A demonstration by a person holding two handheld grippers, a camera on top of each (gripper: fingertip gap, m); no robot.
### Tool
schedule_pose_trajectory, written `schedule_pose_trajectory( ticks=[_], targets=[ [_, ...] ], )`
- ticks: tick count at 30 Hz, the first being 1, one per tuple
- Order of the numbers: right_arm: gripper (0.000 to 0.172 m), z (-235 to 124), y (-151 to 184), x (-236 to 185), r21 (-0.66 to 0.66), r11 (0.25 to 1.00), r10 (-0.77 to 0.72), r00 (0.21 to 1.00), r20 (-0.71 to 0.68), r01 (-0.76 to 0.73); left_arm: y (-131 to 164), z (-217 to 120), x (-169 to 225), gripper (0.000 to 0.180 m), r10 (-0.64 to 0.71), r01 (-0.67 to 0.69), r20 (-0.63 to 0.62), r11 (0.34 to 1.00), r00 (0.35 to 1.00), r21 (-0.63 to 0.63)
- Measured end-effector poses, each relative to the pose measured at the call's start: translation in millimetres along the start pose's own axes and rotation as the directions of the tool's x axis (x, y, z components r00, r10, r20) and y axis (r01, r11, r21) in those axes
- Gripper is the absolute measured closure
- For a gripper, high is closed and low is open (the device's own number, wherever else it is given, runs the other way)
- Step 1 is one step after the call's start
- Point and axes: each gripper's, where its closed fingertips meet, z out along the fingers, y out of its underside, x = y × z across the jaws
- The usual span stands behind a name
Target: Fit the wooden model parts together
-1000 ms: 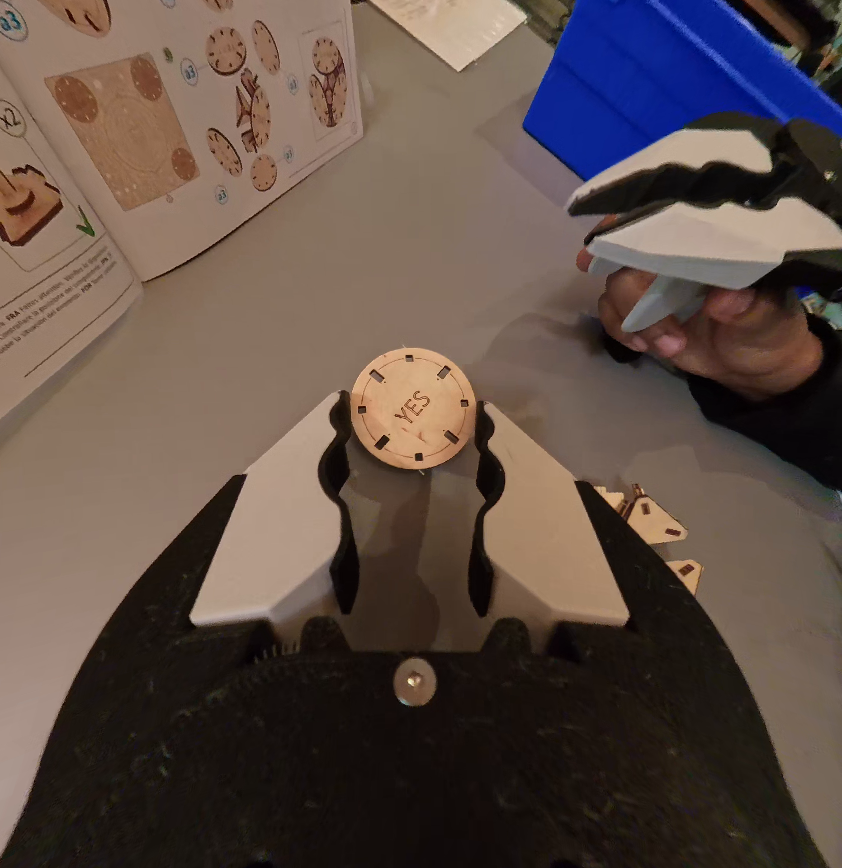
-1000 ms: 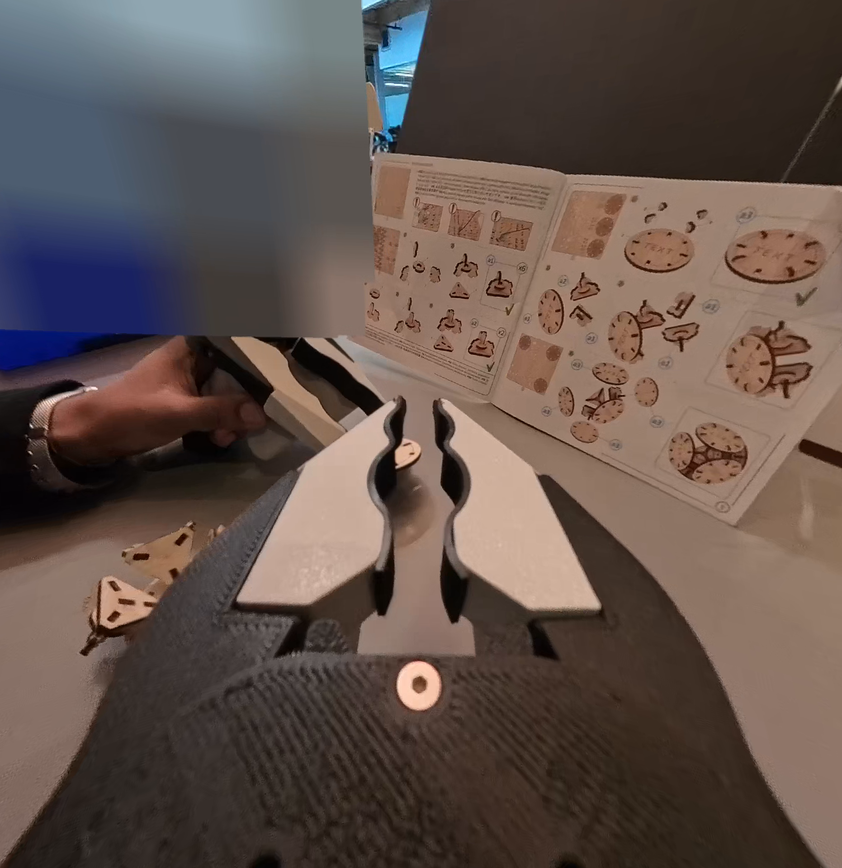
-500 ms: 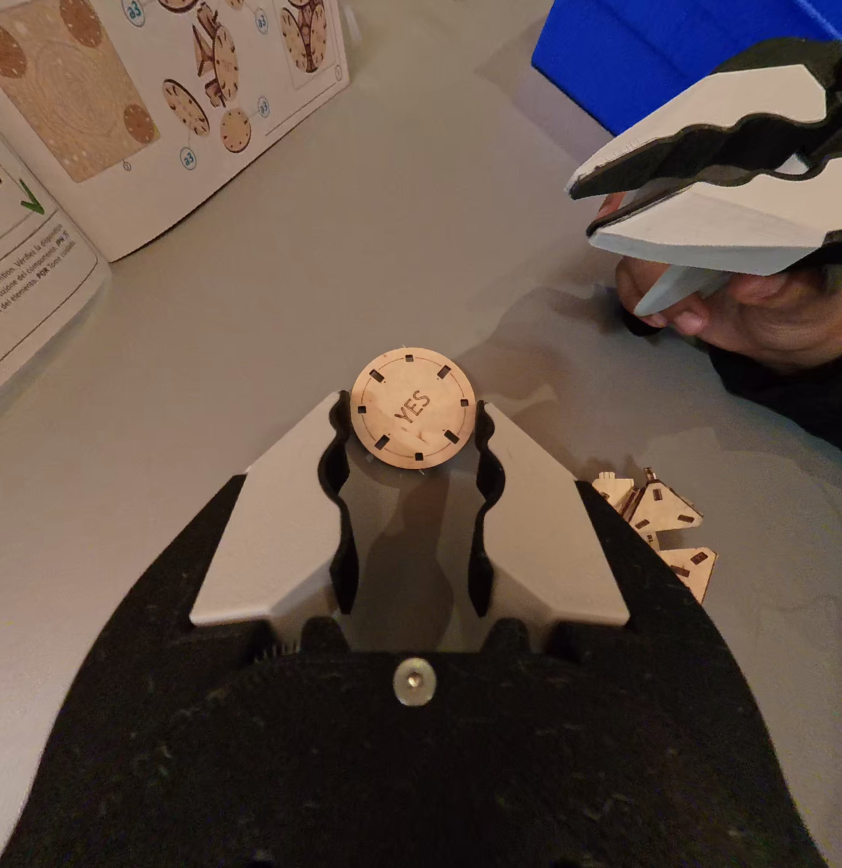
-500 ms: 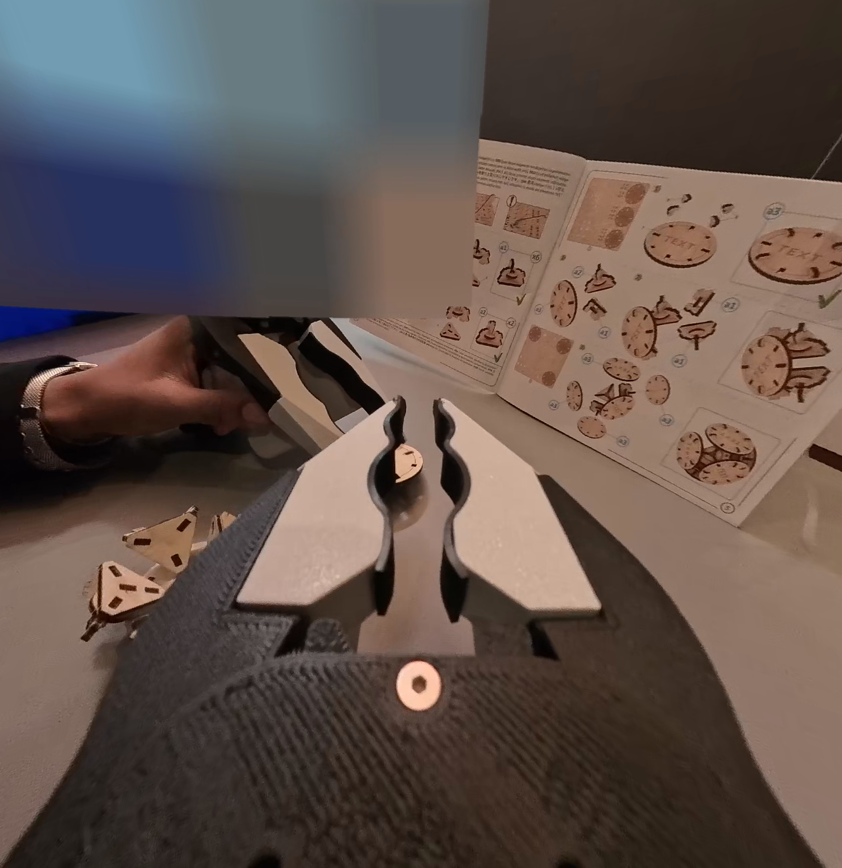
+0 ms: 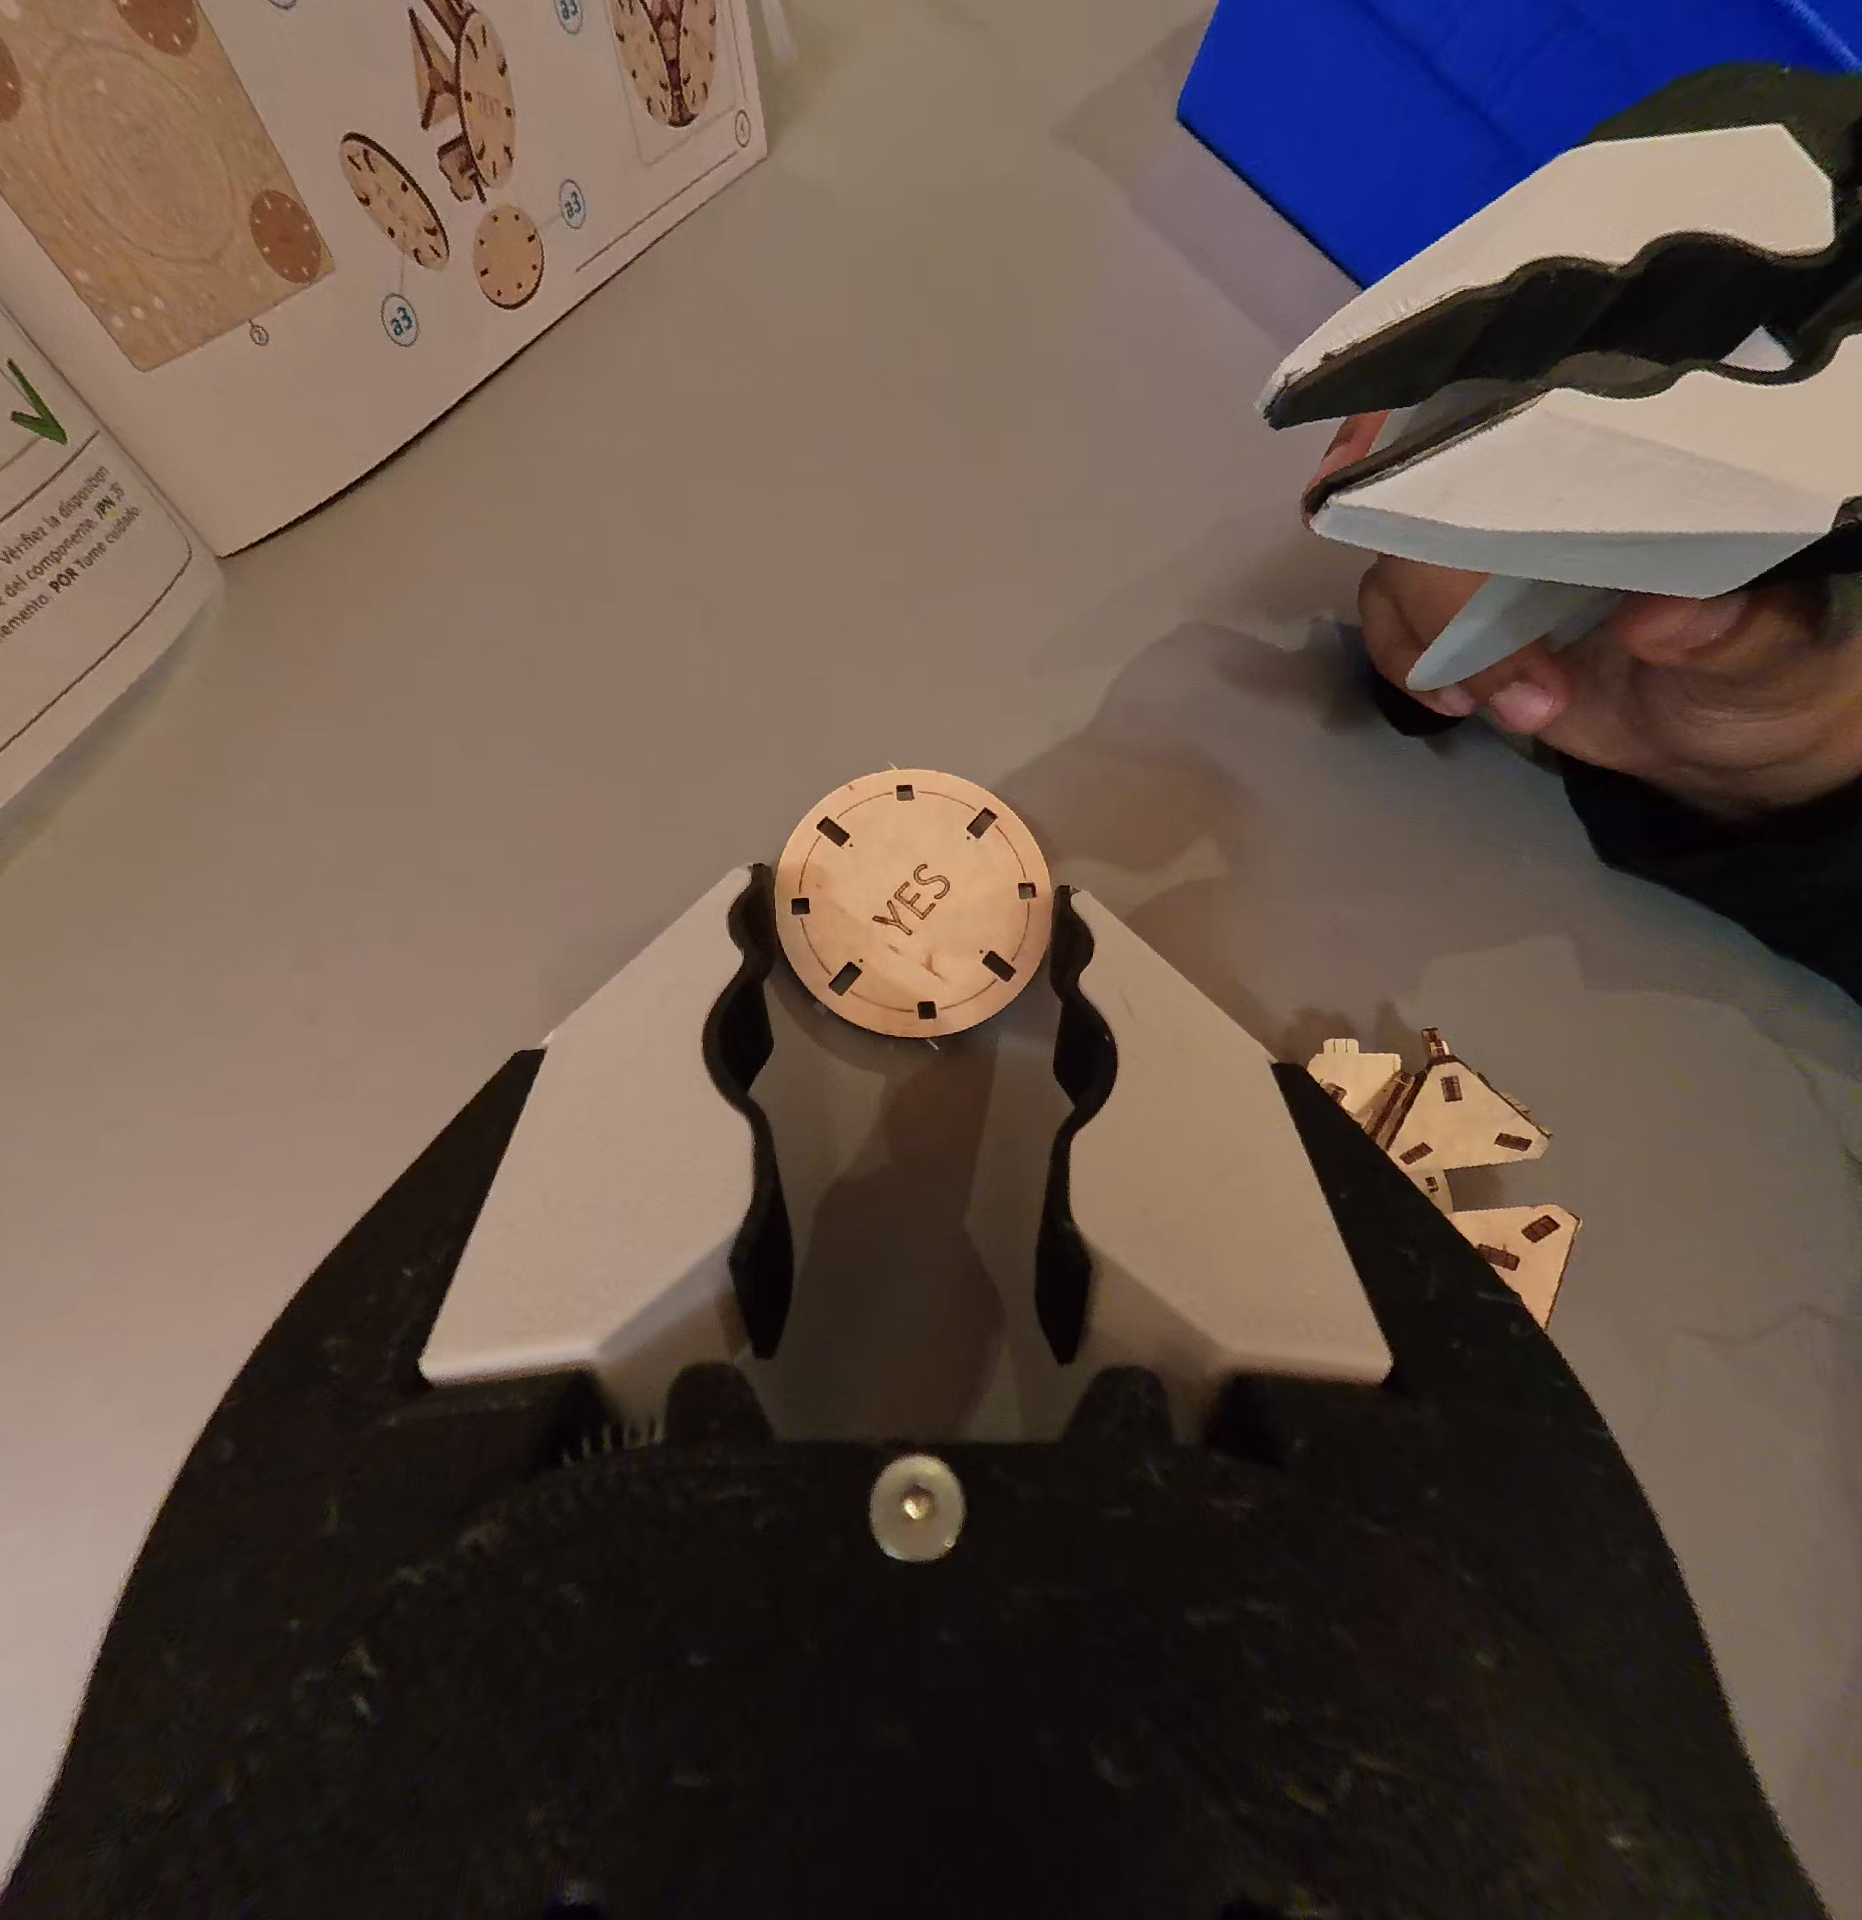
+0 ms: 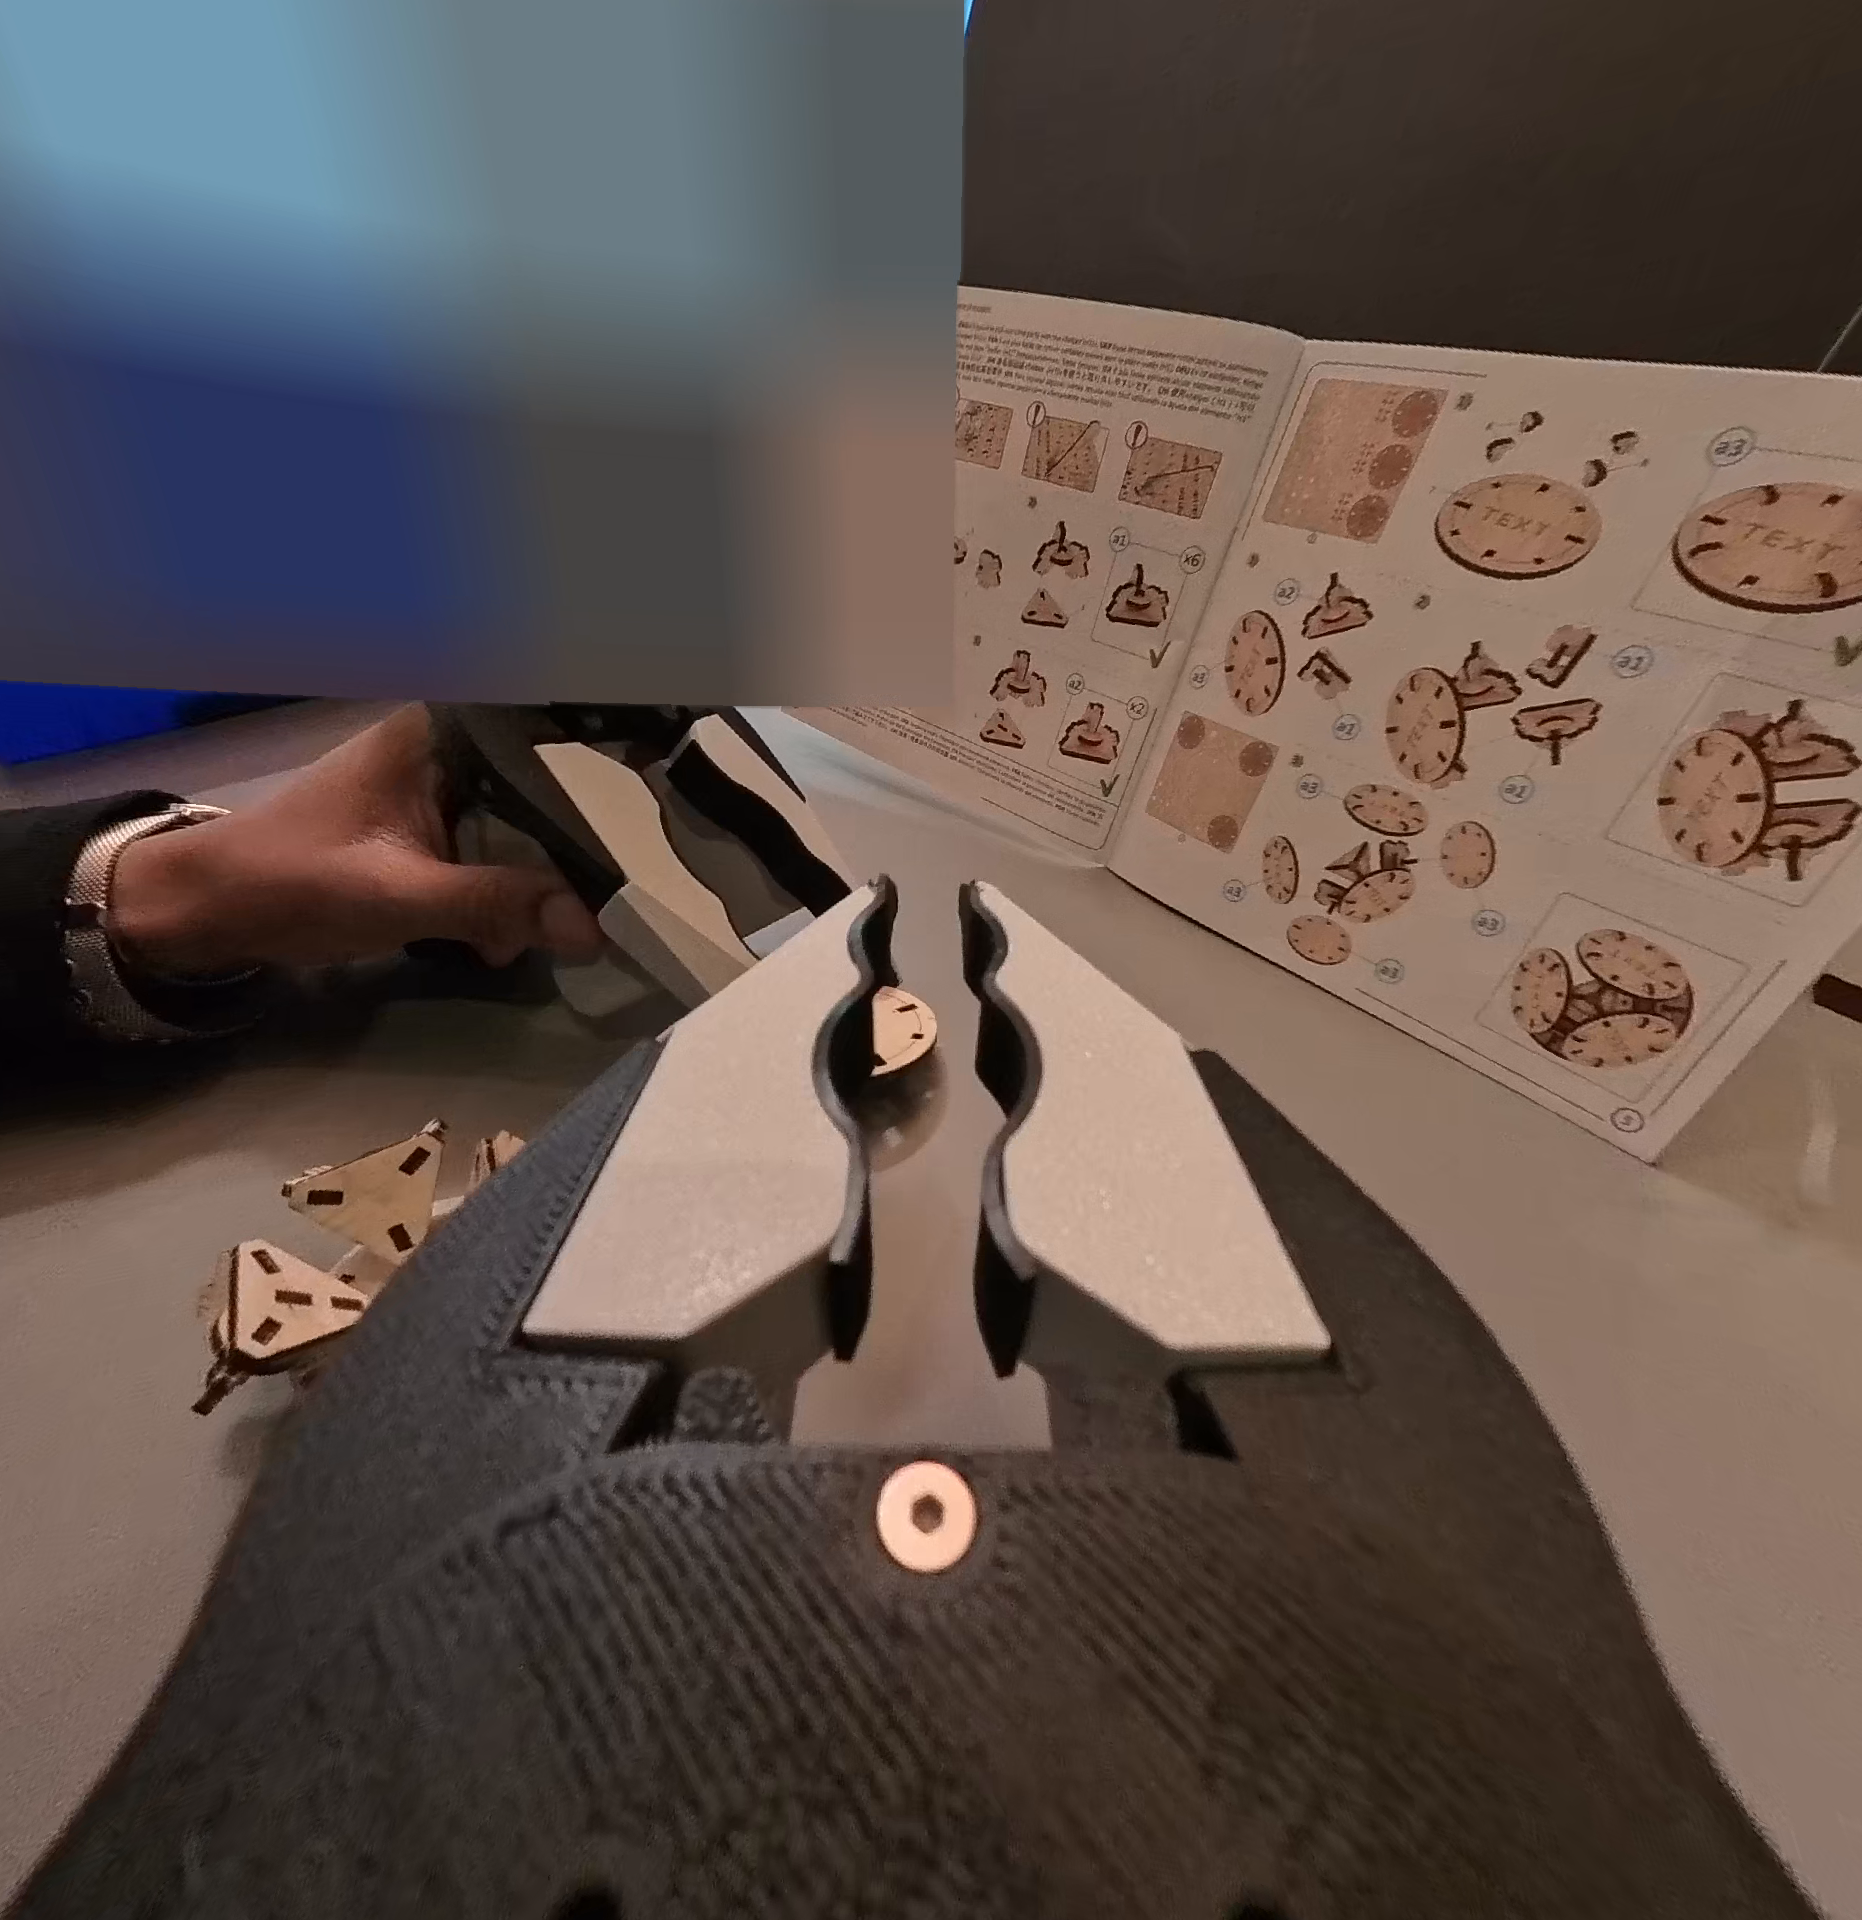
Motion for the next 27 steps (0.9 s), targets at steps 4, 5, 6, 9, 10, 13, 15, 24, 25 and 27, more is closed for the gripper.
schedule_pose_trajectory(
  ticks=[4,5,6,9,10,13,15,24,25,27],
  targets=[
    [0.160,-0.1,-0.2,0.4,0.002,1.000,0.009,1.000,0.004,-0.009,0.7,0.6,0.5,0.130,0.003,-0.003,-0.001,1.000,1.000,-0.006],
    [0.160,-0.1,-0.1,0.5,0.001,1.000,0.008,1.000,0.005,-0.009,0.6,0.6,1.1,0.130,0.006,-0.006,-0.003,1.000,1.000,-0.005],
    [0.160,0.1,0.1,0.3,-0.001,1.000,0.008,1.000,0.005,-0.008,0.5,0.6,1.4,0.130,0.009,-0.009,-0.003,1.000,1.000,-0.005],
    [0.160,0.4,0.5,0.0,-0.003,1.000,0.006,1.000,0.007,-0.006,1.0,1.1,1.9,0.130,0.015,-0.015,-0.002,1.000,1.000,-0.009],
    [0.160,0.4,0.6,-0.1,-0.003,1.000,0.006,1.000,0.007,-0.006,1.2,1.3,2.2,0.130,0.017,-0.017,-0.002,1.000,1.000,-0.011],
    [0.160,0.8,0.9,-0.5,-0.007,1.000,0.004,1.000,0.009,-0.004,2.1,2.0,3.1,0.130,0.021,-0.021,-0.008,1.000,1.000,-0.018],
    [0.160,1.0,1.3,-0.8,-0.009,1.000,0.002,1.000,0.010,-0.002,2.8,2.5,4.6,0.130,0.024,-0.024,-0.018,0.999,1.000,-0.024],
    [0.159,2.0,2.4,-1.4,-0.018,1.000,-0.011,1.000,0.004,0.011,6.1,4.9,11.0,0.130,0.069,-0.071,-0.036,0.996,0.997,-0.049],
    [0.159,2.1,2.5,-1.5,-0.019,1.000,-0.011,1.000,0.003,0.011,6.7,5.5,11.9,0.130,0.081,-0.083,-0.036,0.995,0.996,-0.053],
    [0.159,2.3,2.7,-1.4,-0.021,1.000,-0.009,1.000,0.004,0.009,7.6,6.3,13.7,0.130,0.100,-0.102,-0.036,0.993,0.994,-0.060]
  ],
)
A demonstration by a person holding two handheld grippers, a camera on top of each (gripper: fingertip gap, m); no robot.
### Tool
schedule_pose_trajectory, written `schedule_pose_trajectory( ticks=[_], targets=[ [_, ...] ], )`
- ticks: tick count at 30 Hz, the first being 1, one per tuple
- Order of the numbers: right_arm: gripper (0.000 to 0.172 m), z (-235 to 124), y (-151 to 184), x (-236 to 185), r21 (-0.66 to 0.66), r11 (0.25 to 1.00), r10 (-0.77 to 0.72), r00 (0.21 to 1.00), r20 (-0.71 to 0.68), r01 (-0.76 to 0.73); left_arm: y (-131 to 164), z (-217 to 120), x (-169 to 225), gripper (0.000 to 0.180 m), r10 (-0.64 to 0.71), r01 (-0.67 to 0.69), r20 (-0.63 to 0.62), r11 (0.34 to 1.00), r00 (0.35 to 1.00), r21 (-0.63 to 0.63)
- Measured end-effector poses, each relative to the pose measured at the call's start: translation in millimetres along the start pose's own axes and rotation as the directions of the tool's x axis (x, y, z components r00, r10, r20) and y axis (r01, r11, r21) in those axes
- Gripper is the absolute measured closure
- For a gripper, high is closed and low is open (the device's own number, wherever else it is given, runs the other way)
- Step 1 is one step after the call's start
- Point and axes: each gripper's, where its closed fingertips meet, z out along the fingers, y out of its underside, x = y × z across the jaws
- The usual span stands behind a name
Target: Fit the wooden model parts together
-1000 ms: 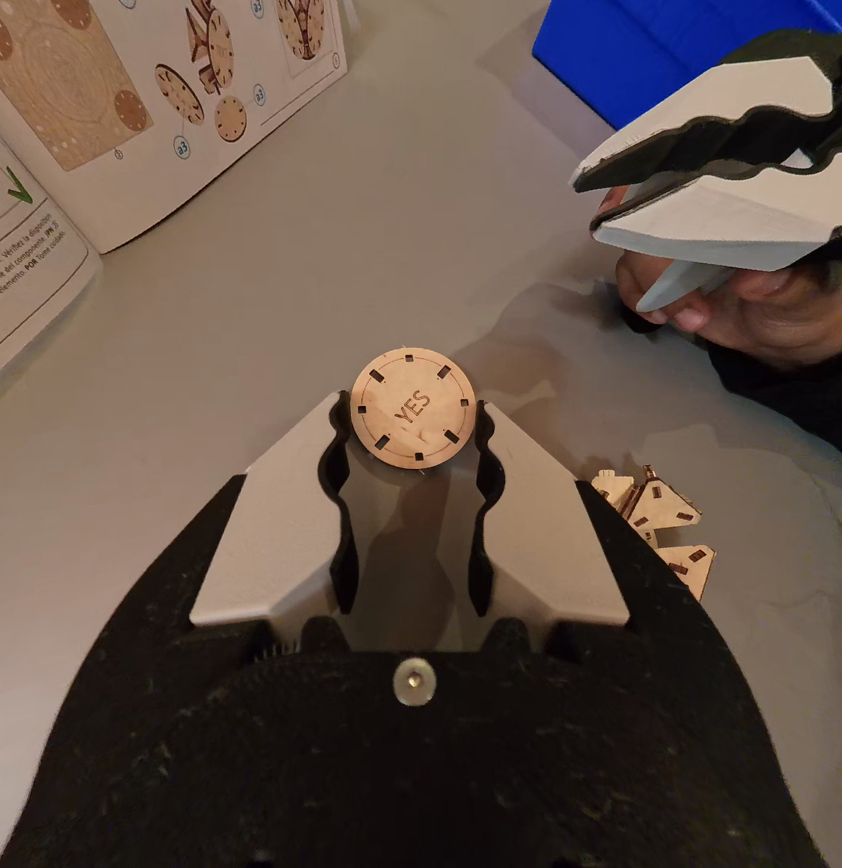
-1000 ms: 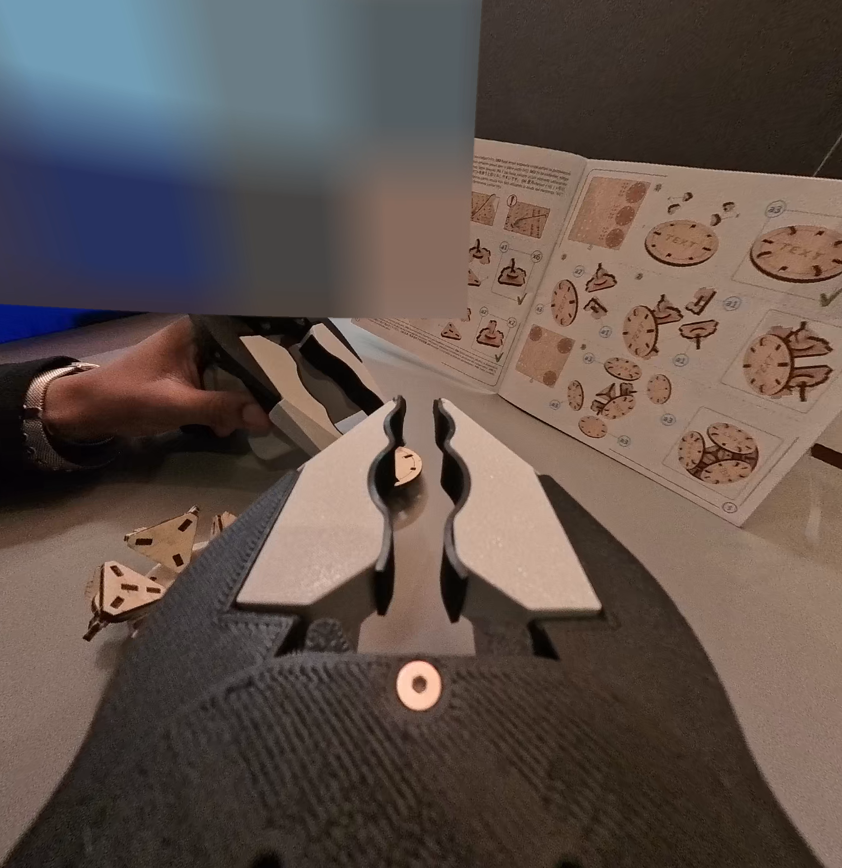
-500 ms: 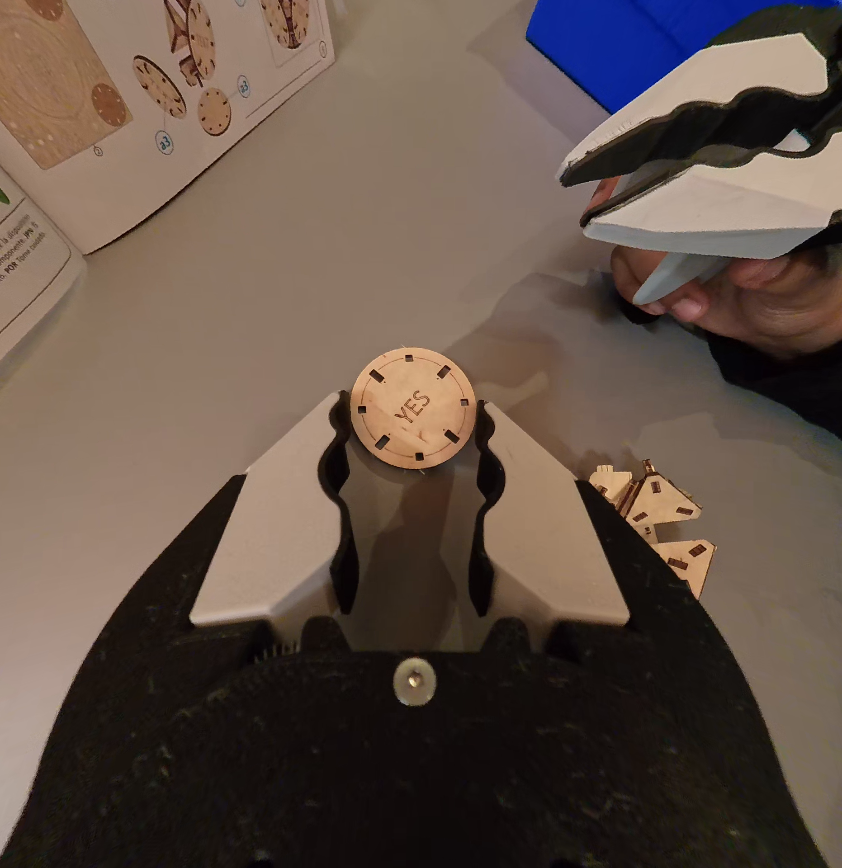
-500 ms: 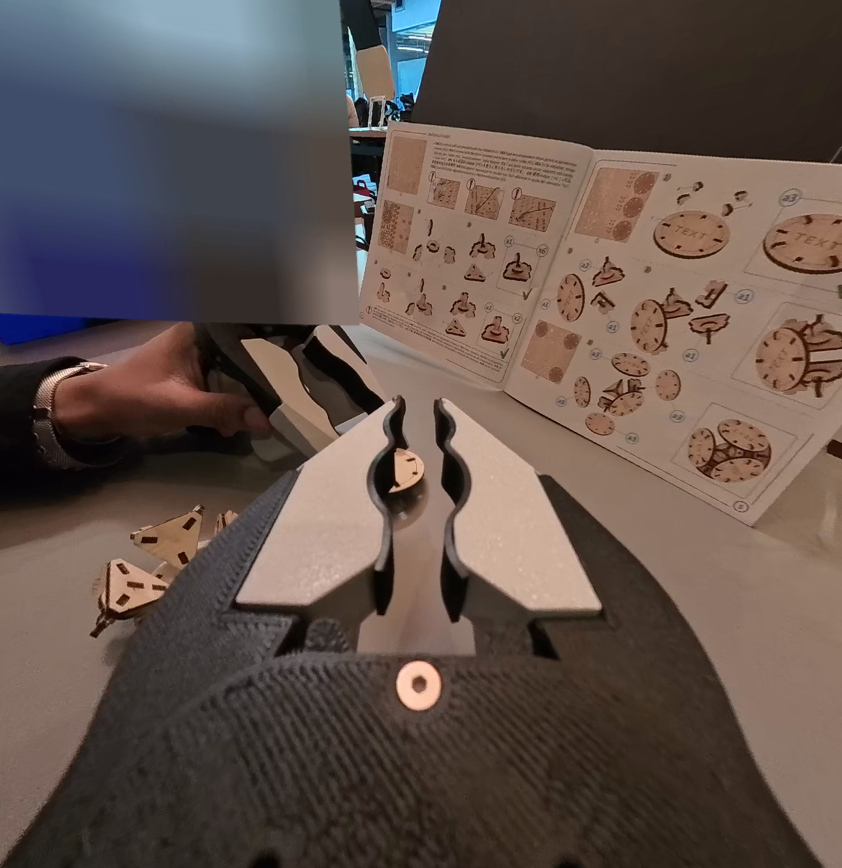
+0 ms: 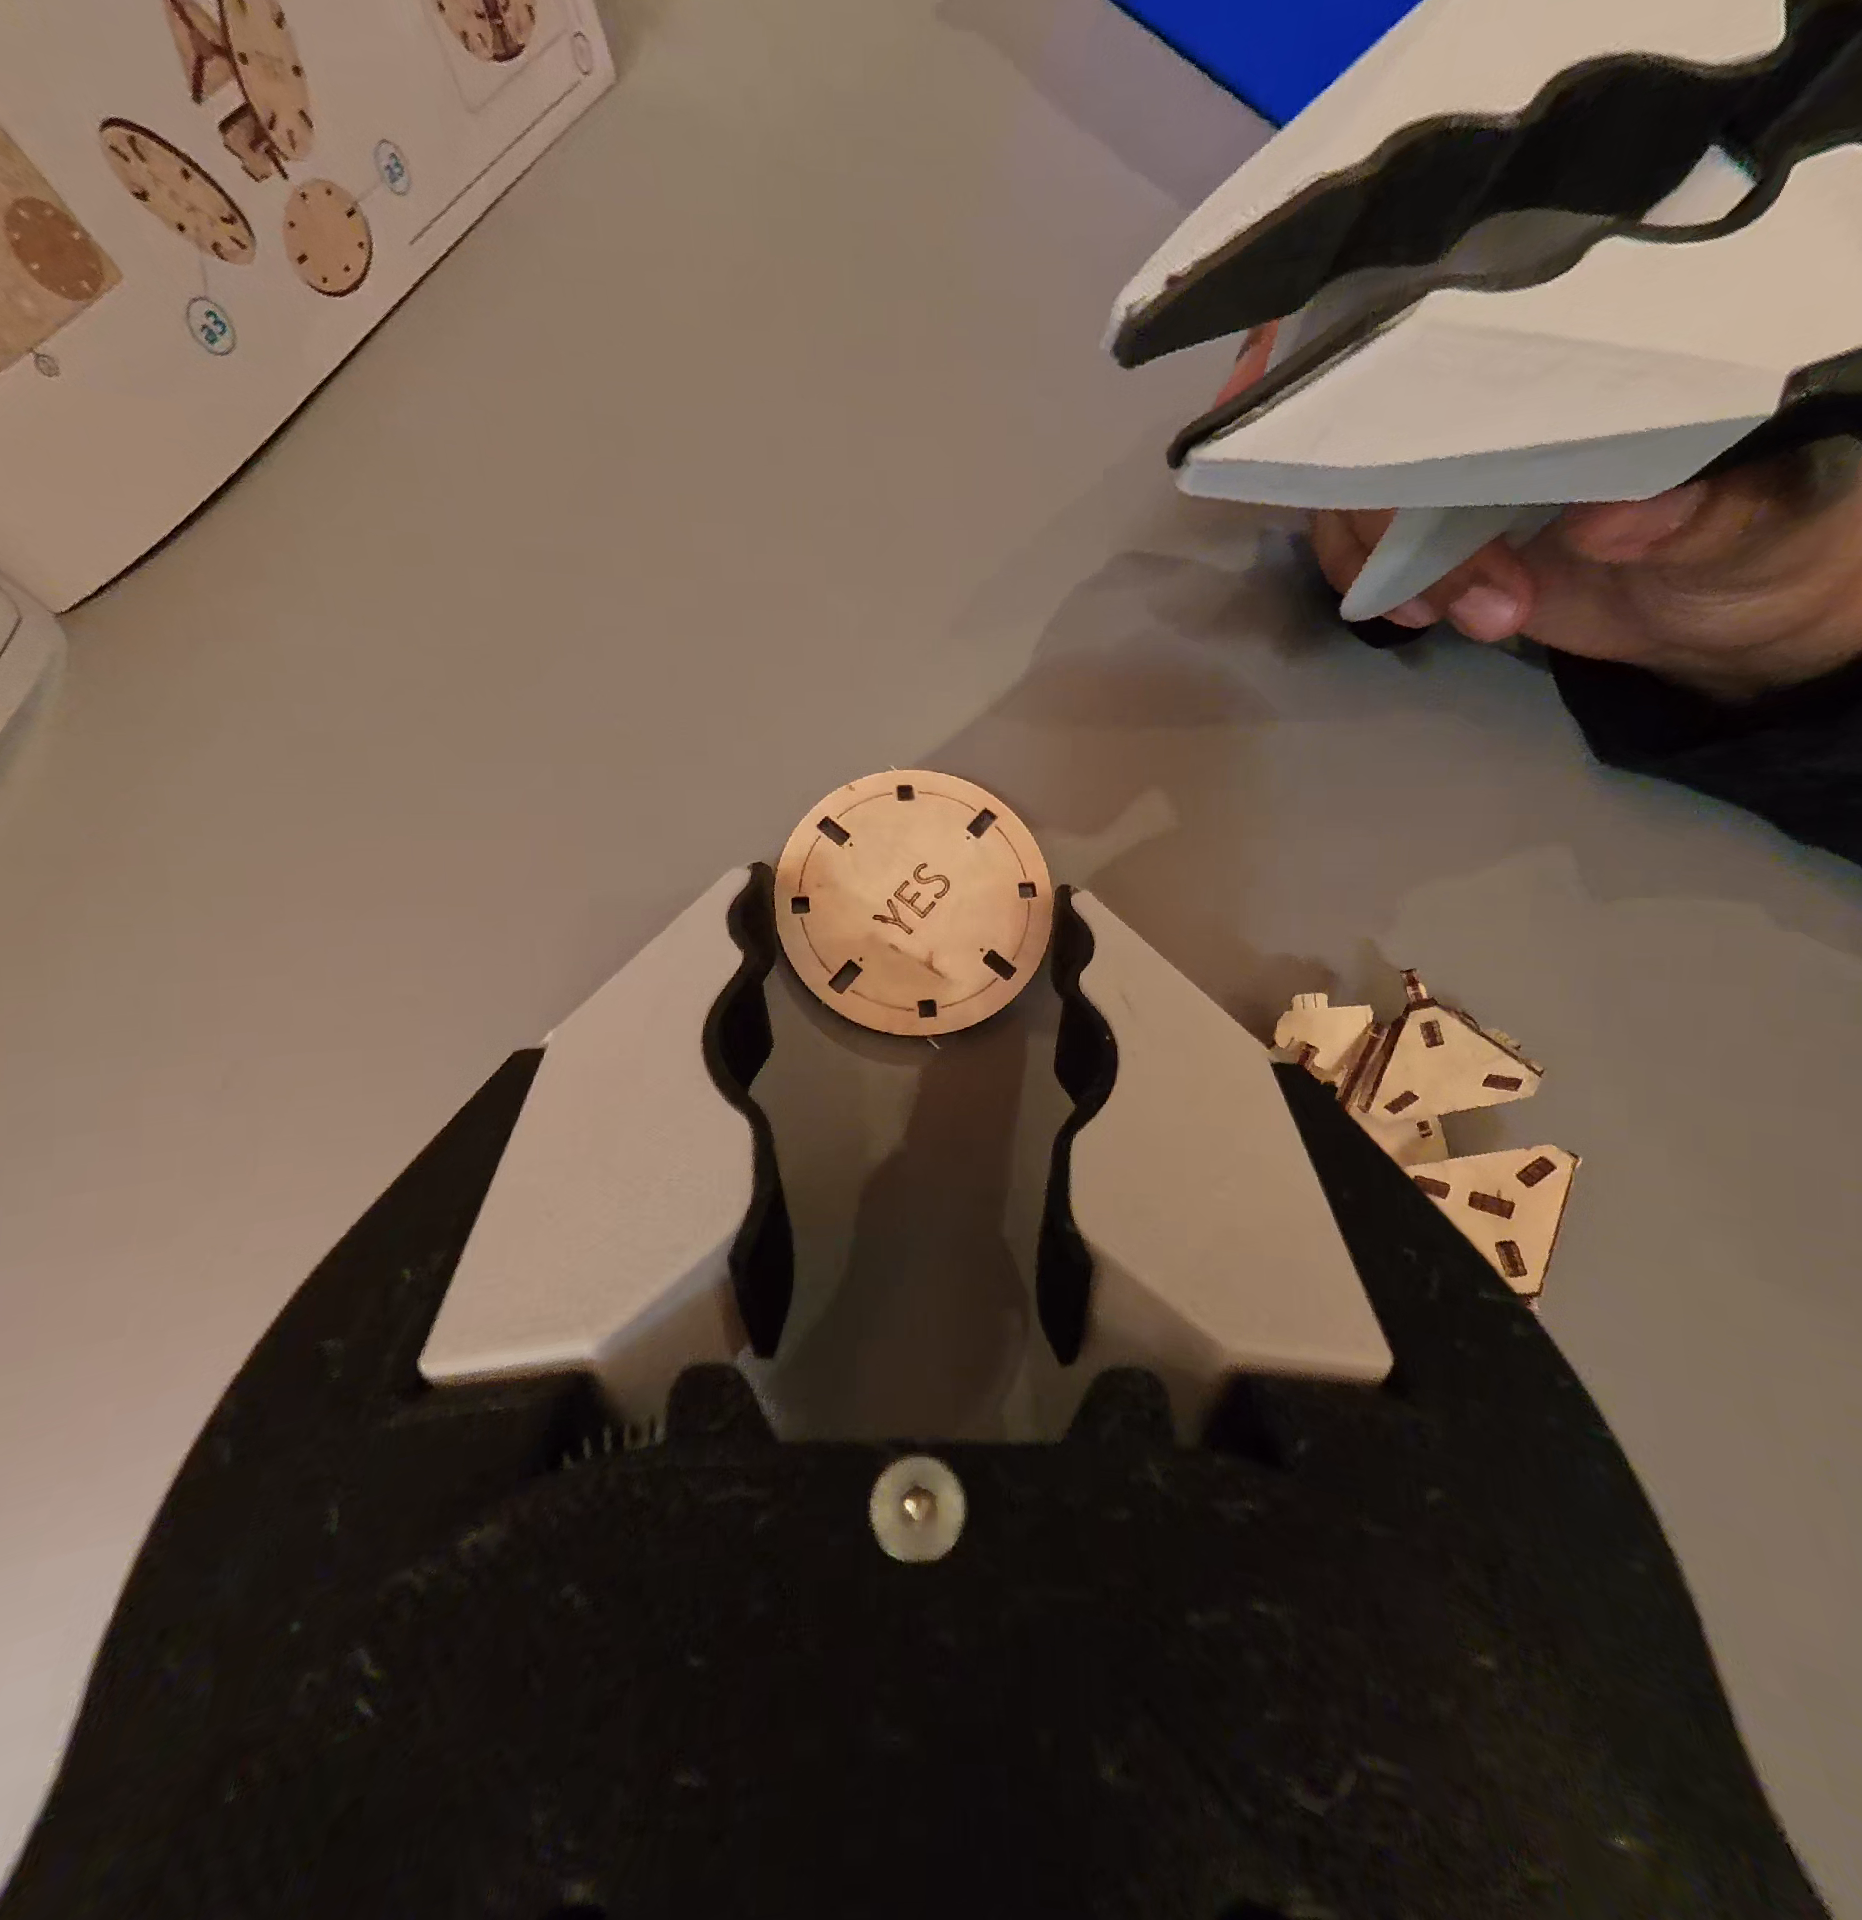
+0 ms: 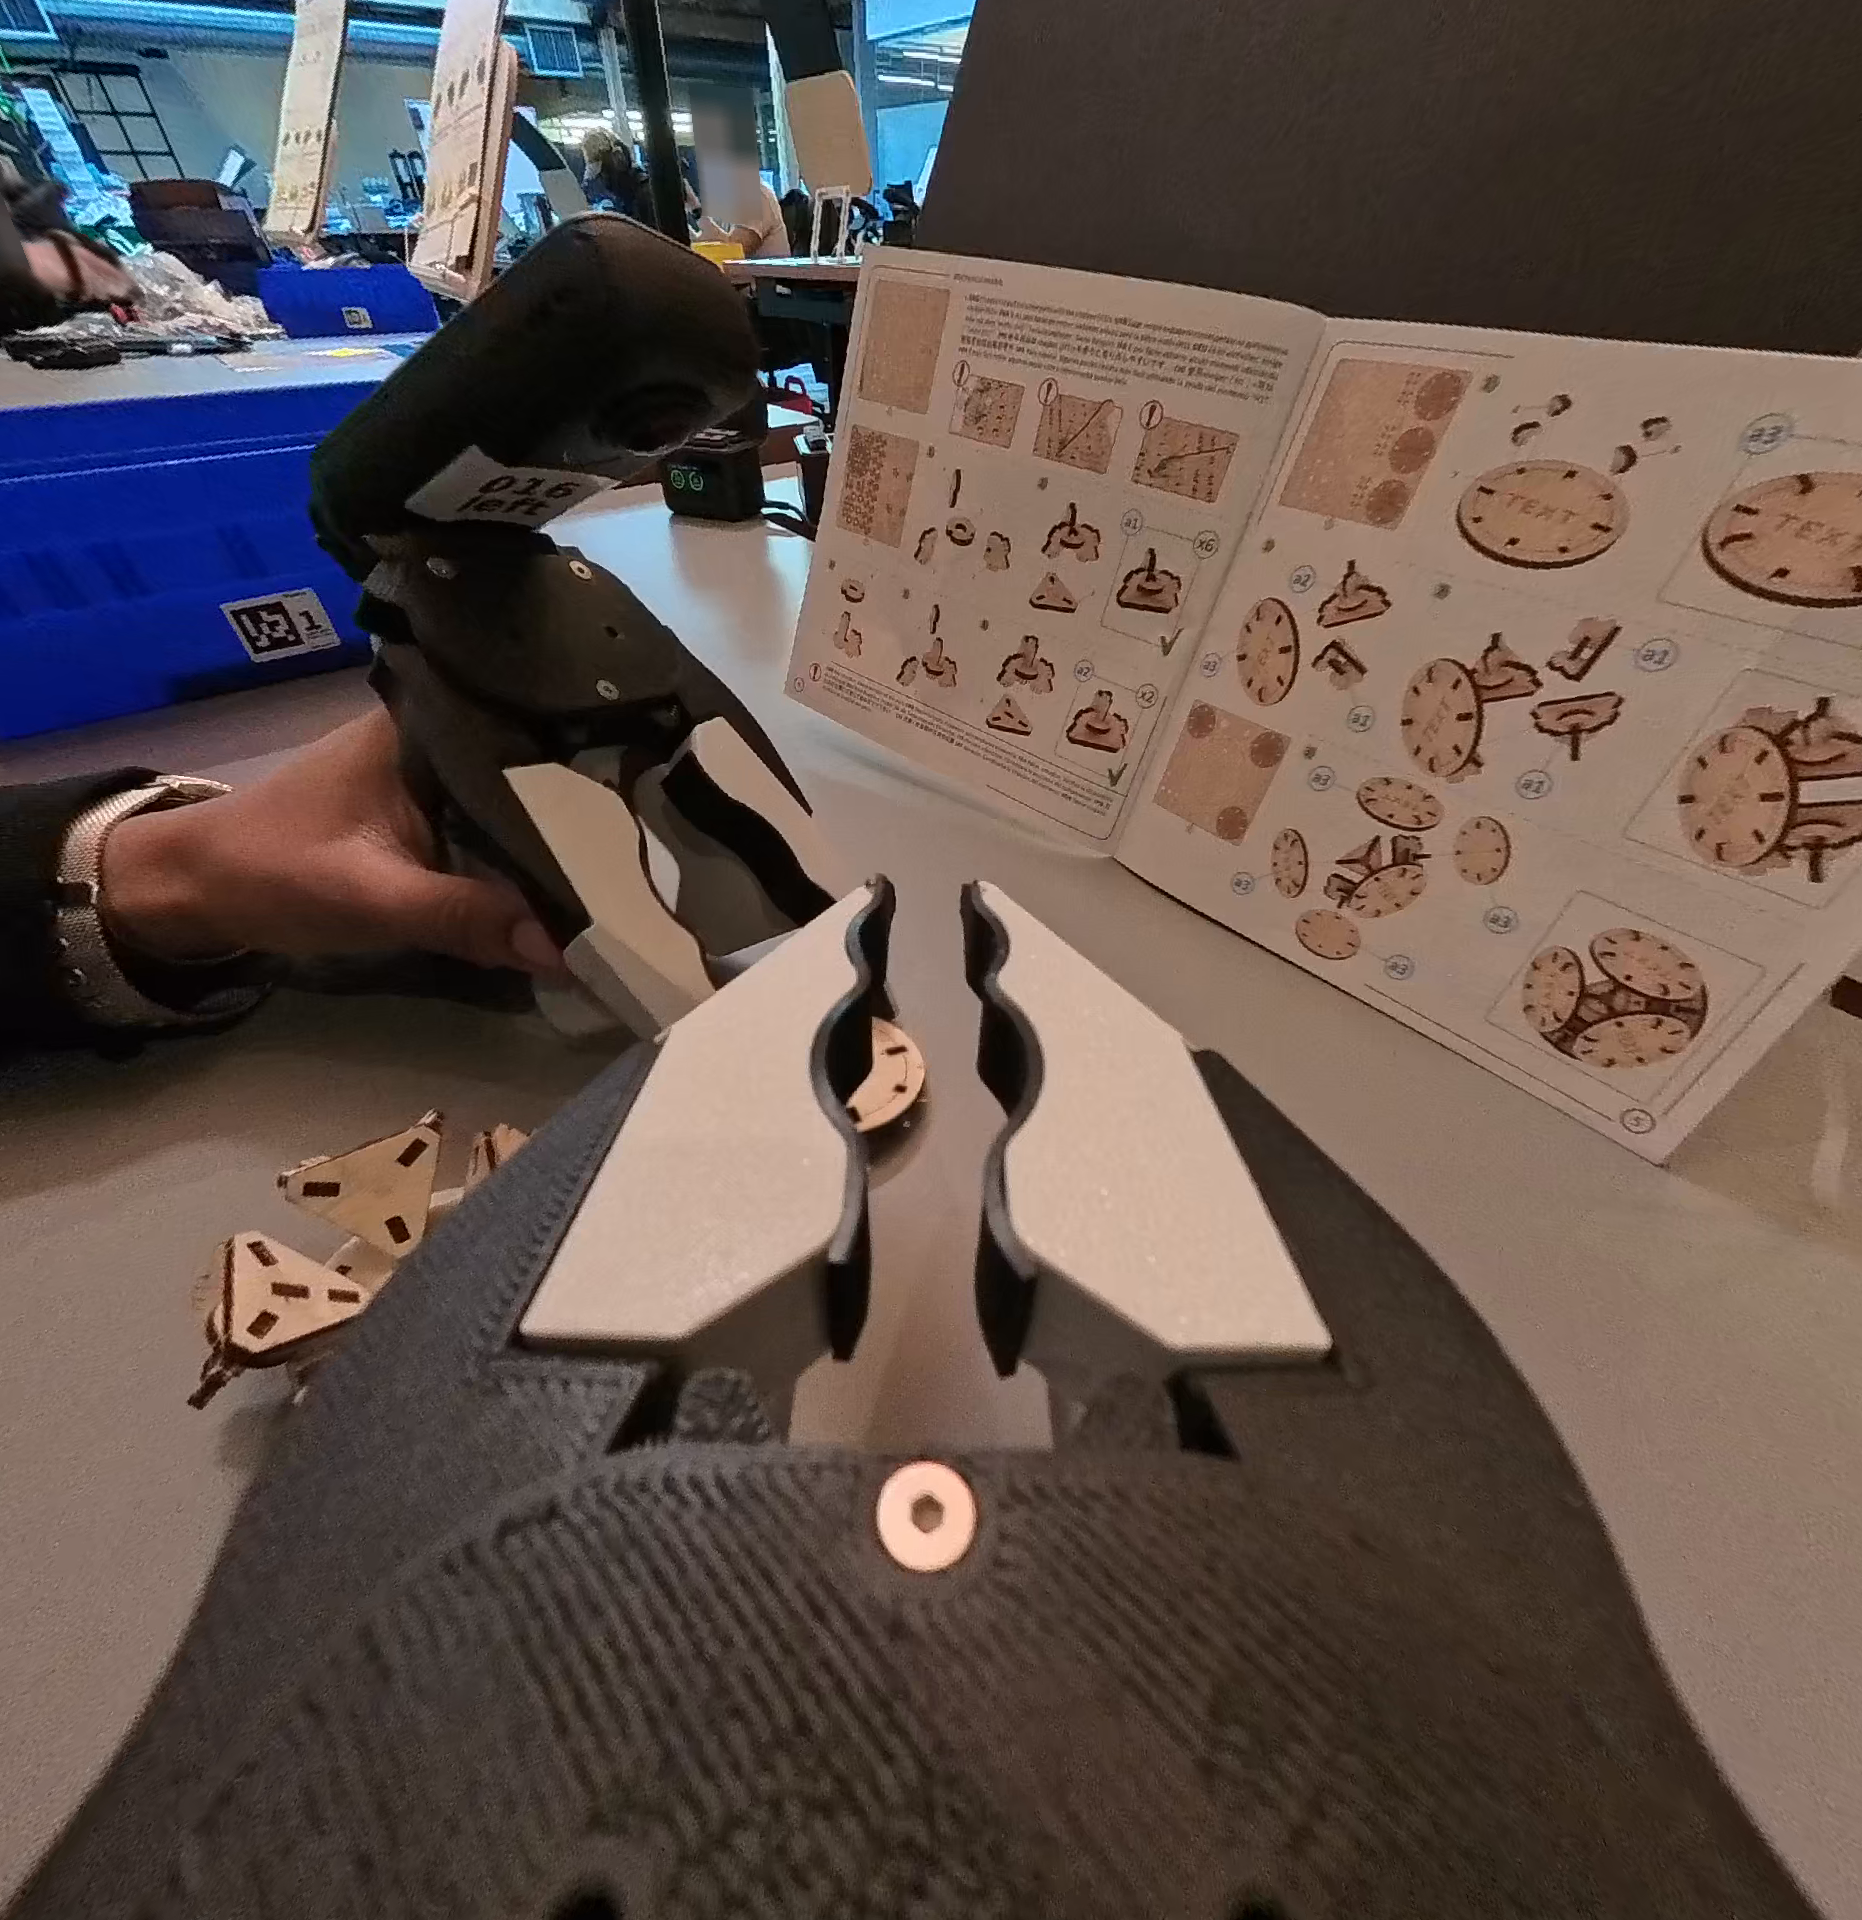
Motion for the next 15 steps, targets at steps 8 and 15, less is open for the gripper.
schedule_pose_trajectory(
  ticks=[8,15],
  targets=[
    [0.159,0.3,0.3,-0.5,-0.003,1.000,-0.003,1.000,0.001,0.003,2.3,2.6,6.5,0.129,0.065,-0.065,-0.008,0.998,0.998,-0.023],
    [0.159,1.6,1.8,-3.9,-0.015,0.999,-0.033,0.999,0.002,0.033,-0.5,0.1,8.1,0.126,0.098,-0.098,-0.009,0.995,0.995,-0.001]
  ],
)
